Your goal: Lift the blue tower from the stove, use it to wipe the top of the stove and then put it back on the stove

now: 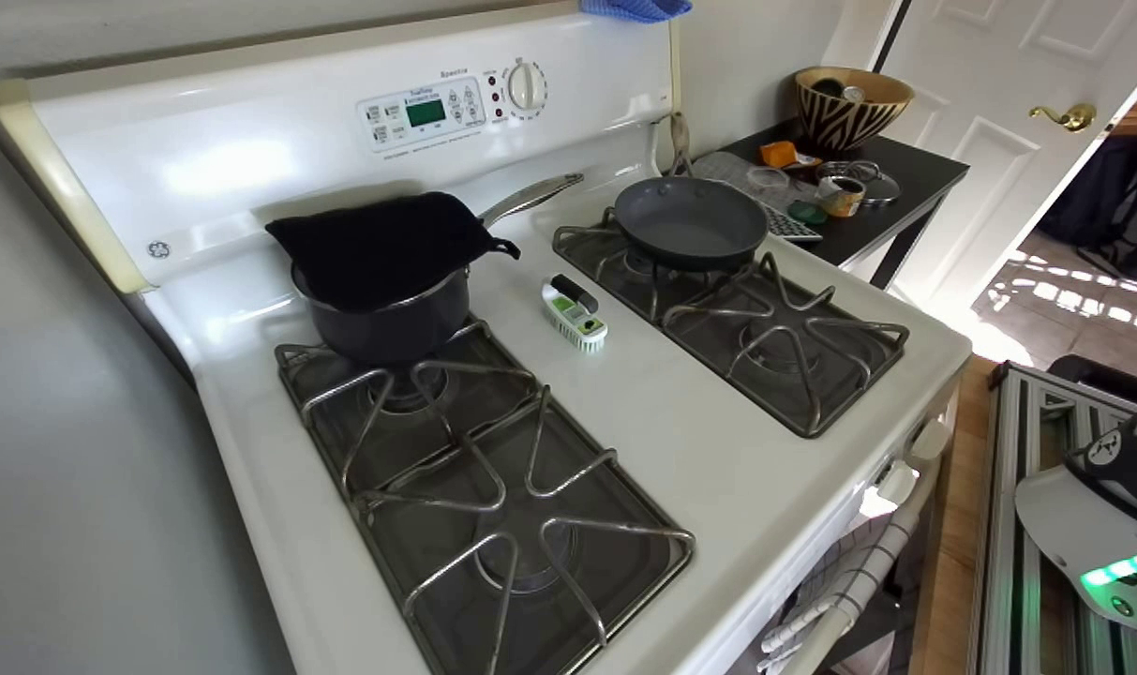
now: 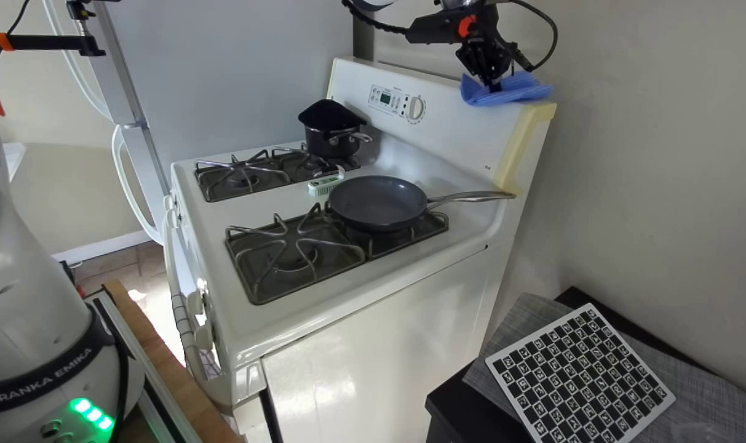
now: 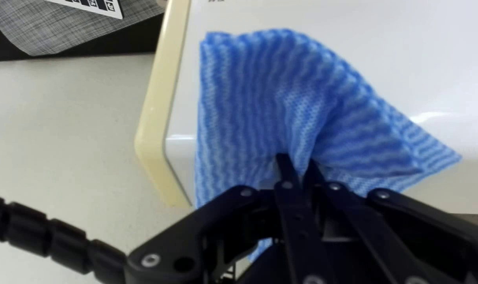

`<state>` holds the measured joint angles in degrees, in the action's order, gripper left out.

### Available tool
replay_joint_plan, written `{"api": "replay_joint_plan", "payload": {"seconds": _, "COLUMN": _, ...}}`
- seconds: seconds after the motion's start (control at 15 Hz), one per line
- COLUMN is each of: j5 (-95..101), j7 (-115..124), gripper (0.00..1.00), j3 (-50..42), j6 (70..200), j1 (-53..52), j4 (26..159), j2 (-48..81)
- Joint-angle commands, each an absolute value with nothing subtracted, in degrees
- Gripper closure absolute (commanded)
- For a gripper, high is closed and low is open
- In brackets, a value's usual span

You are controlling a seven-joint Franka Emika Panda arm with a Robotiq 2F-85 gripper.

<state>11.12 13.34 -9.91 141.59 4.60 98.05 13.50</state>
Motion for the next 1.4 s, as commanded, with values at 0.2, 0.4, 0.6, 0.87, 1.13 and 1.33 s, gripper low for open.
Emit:
{"api": "replay_joint_plan", "payload": {"seconds": 0.2, "j5": 12.3, "j7": 13.5, "gripper": 1.0, "j3": -7.5, "j6": 142.2, "j1": 1.6, "j4": 97.0, "j2": 15.3}}
{"api": "replay_joint_plan", "payload": {"seconds": 0.4, "j5": 12.0, "j7": 13.4, "gripper": 1.0, "j3": -6.4, "j6": 141.9, "j1": 0.6, "j4": 95.8, "j2": 16.5}}
{"api": "replay_joint_plan", "payload": {"seconds": 0.6, "j5": 11.8, "j7": 13.3, "gripper": 1.0, "j3": -5.5, "j6": 141.8, "j1": -0.5, "j4": 94.8, "j2": 17.3}}
{"api": "replay_joint_plan", "payload": {"seconds": 0.87, "j5": 10.7, "j7": 12.2, "gripper": 1.0, "j3": -3.9, "j6": 143.0, "j1": -1.5, "j4": 93.2, "j2": 19.0}}
{"api": "replay_joint_plan", "payload": {"seconds": 1.13, "j5": 11.6, "j7": 12.5, "gripper": 1.0, "j3": -3.4, "j6": 143.0, "j1": -2.5, "j4": 91.9, "j2": 20.2}}
{"api": "replay_joint_plan", "payload": {"seconds": 1.33, "j5": 12.9, "j7": 13.1, "gripper": 1.0, "j3": -4.1, "j6": 141.9, "j1": -3.0, "j4": 91.7, "j2": 20.0}}
